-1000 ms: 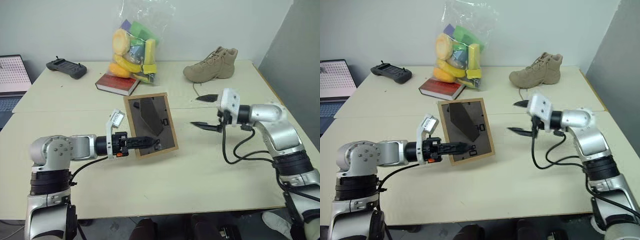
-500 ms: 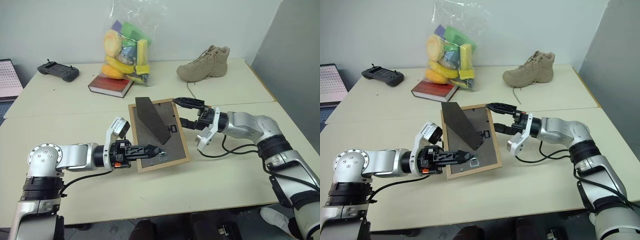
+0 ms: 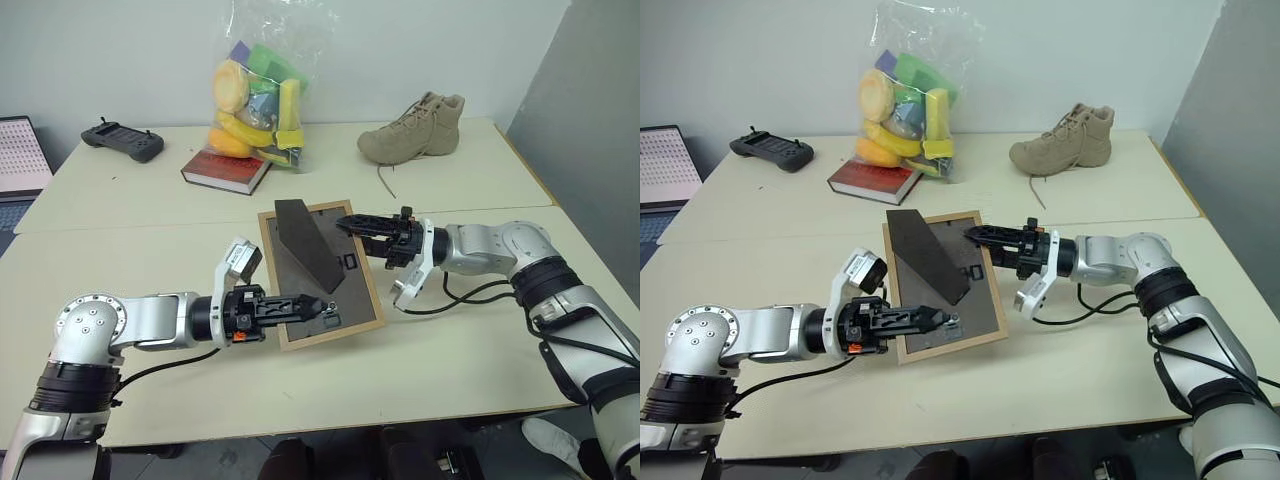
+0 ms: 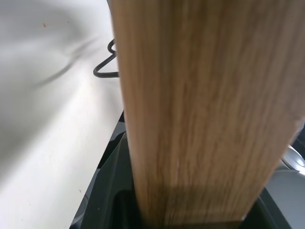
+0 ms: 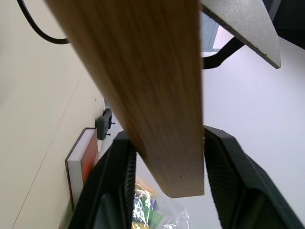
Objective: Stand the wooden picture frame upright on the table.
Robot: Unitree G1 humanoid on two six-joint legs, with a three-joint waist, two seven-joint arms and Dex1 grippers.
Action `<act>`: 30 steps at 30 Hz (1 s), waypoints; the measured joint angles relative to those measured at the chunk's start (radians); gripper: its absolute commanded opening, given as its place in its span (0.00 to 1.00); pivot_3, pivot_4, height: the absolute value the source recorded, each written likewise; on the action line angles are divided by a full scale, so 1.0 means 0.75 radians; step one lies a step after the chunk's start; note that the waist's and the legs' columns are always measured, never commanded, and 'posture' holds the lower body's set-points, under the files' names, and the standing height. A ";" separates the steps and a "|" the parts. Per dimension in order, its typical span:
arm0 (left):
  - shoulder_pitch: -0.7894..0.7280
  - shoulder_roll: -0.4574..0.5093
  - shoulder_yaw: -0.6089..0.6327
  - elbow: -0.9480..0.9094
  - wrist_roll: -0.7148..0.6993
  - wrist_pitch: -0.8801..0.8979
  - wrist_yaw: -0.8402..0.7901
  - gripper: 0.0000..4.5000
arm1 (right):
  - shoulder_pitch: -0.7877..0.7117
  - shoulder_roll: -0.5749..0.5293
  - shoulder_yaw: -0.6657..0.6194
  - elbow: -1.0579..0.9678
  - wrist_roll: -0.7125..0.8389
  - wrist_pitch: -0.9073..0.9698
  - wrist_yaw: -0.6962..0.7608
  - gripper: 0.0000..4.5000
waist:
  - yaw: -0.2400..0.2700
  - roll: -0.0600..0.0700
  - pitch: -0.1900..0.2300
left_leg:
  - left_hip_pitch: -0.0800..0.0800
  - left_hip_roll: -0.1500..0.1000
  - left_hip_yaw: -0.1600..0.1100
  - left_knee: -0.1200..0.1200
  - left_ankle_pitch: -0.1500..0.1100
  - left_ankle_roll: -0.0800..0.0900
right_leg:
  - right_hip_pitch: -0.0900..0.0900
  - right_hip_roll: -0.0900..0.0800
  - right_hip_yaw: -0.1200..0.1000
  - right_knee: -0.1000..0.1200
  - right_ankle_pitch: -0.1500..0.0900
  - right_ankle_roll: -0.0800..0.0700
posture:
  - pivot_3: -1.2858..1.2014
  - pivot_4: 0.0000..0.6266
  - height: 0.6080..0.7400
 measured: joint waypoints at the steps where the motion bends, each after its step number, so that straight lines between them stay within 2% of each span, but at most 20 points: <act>1: 0.001 0.000 -0.001 0.000 -0.004 -0.002 -0.001 0.43 | -0.006 -0.003 0.001 0.000 -0.007 -0.001 0.000 0.33 | 0.000 0.000 0.000 | 0.000 0.000 0.000 0.000 0.000 0.000 | 0.000 0.000 0.000 0.000 0.000 0.000 | 0.52 0.24 1.00; 3: 0.002 0.001 0.000 -0.025 -0.016 -0.027 0.005 0.52 | -0.008 -0.013 0.013 0.005 -0.011 -0.013 0.000 0.29 | 0.001 -0.001 0.000 | 0.000 0.000 0.000 0.000 0.000 0.000 | 0.000 0.000 0.000 0.000 0.000 0.000 | 0.52 0.24 1.00; 9: 0.034 0.010 0.040 -0.037 -0.016 -0.132 0.077 0.78 | -0.015 -0.019 0.018 0.090 0.045 -0.083 0.034 0.29 | 0.001 -0.002 0.000 | 0.000 0.000 0.001 0.000 0.000 0.000 | 0.000 0.000 0.001 0.000 0.000 0.000 | 0.52 0.24 1.00; 11: 0.069 0.046 0.113 -0.045 -0.016 -0.187 0.111 0.86 | -0.047 -0.017 0.035 0.191 0.146 -0.139 0.120 0.29 | -0.002 -0.003 0.000 | 0.000 0.001 0.002 0.000 0.000 0.000 | 0.000 0.000 0.001 0.000 0.000 0.000 | 0.52 0.24 1.00; 13: 0.144 0.091 0.229 -0.090 -0.017 -0.253 0.146 0.98 | -0.066 -0.006 0.054 0.324 0.339 -0.184 0.275 0.29 | -0.010 -0.003 0.000 | 0.001 0.002 0.002 0.000 0.000 0.001 | 0.001 0.000 0.001 -0.002 0.000 0.000 | 0.52 0.24 1.00; 14: 0.184 0.103 0.281 -0.112 -0.016 -0.282 0.161 1.00 | -0.065 0.004 0.058 0.383 0.442 -0.193 0.354 0.29 | -0.016 -0.004 0.000 | 0.001 0.002 0.003 0.000 0.000 0.001 | 0.002 0.000 0.001 -0.003 0.000 0.000 | 0.52 0.24 1.00; 15: 0.246 0.112 0.345 -0.160 0.004 -0.319 0.183 1.00 | -0.058 0.020 0.066 0.424 0.613 -0.168 0.516 0.29 | -0.021 -0.004 0.000 | 0.000 0.002 0.003 -0.001 -0.001 0.002 | 0.002 0.000 0.002 -0.004 0.000 0.000 | 0.52 0.24 1.00; 16: 0.348 0.112 0.420 -0.266 0.084 -0.367 0.215 1.00 | -0.005 0.071 0.052 0.363 0.980 0.014 0.874 0.29 | -0.033 -0.005 0.000 | 0.001 0.005 0.003 0.000 -0.002 0.004 | 0.004 0.000 0.001 -0.006 0.000 0.000 | 0.52 0.24 1.00; 17: 0.357 0.112 0.424 -0.281 0.098 -0.371 0.219 1.00 | 0.003 0.080 0.048 0.358 1.035 0.047 0.921 0.29 | -0.034 -0.005 0.000 | 0.002 0.006 0.003 0.001 -0.002 0.004 | 0.005 0.000 0.001 -0.007 0.000 0.000 | 0.52 0.24 1.00; 19: 0.442 0.111 0.459 -0.426 0.229 -0.414 0.250 1.00 | 0.074 0.157 -0.012 0.232 1.431 0.421 1.351 0.29 | -0.033 -0.005 0.000 | 0.004 0.007 0.002 -0.001 -0.005 0.008 | 0.008 0.000 -0.002 -0.011 0.001 -0.001 | 0.52 0.24 1.00; 21: 0.502 0.098 0.474 -0.568 0.364 -0.462 0.272 1.00 | 0.098 0.208 -0.073 0.150 1.694 0.803 1.642 0.29 | -0.021 -0.004 0.001 | 0.005 0.007 0.001 -0.001 -0.007 0.011 | 0.010 0.000 -0.004 -0.012 0.001 -0.001 | 0.52 0.24 1.00; 22: 0.531 0.094 0.455 -0.706 0.572 -0.533 0.293 1.00 | 0.093 0.243 -0.131 0.108 1.830 1.117 1.799 0.29 | -0.011 -0.003 0.001 | 0.006 0.007 0.000 -0.003 -0.007 0.012 | 0.011 0.000 -0.005 -0.013 0.001 -0.001 | 0.52 0.24 1.00; 24: 0.555 0.091 0.382 -0.834 0.856 -0.643 0.299 1.00 | 0.063 0.282 -0.192 0.113 1.937 1.440 1.908 0.29 | 0.006 -0.003 0.001 | 0.008 0.005 0.000 -0.004 -0.007 0.012 | 0.011 0.000 -0.004 -0.012 0.002 -0.001 | 0.52 0.24 1.00; 26: 0.577 0.036 0.294 -0.884 1.127 -0.770 0.298 1.00 | 0.022 0.339 -0.243 0.163 1.981 1.668 1.960 0.29 | 0.015 -0.001 0.000 | 0.009 0.004 0.000 -0.005 -0.007 0.012 | 0.012 0.000 -0.004 -0.012 0.002 -0.001 | 0.52 0.24 1.00; 27: 0.581 -0.002 0.245 -0.882 1.265 -0.842 0.299 1.00 | -0.001 0.376 -0.267 0.215 1.986 1.756 1.978 0.29 | 0.019 -0.001 0.000 | 0.009 0.004 -0.001 -0.005 -0.007 0.012 | 0.012 0.000 -0.005 -0.012 0.002 -0.001 | 0.52 0.24 1.00; 30: 0.586 -0.063 0.154 -0.878 1.502 -0.959 0.297 1.00 | -0.026 0.459 -0.310 0.349 1.976 1.879 1.988 0.29 | 0.024 -0.001 0.000 | 0.009 0.003 0.001 -0.005 -0.007 0.012 | 0.012 -0.001 -0.003 -0.013 0.002 -0.001 | 0.52 0.24 1.00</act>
